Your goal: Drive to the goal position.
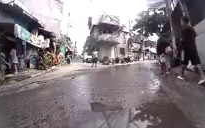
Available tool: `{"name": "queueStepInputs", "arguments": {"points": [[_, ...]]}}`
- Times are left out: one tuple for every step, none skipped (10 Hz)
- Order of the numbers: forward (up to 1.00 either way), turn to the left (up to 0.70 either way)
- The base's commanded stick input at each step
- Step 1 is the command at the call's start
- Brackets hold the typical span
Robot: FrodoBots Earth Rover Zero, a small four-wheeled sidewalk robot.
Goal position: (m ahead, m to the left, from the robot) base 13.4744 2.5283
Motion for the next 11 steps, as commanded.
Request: {"name": "queueStepInputs", "arguments": {"points": [[0.17, 0.00], [0.86, 0.00], [0.03, 0.00], [0.60, 0.00], [0.08, 0.00], [0.00, 0.00], [0.00, 0.00], [0.00, 0.00], [0.00, 0.00], [0.00, 0.00], [0.00, 0.00]]}}
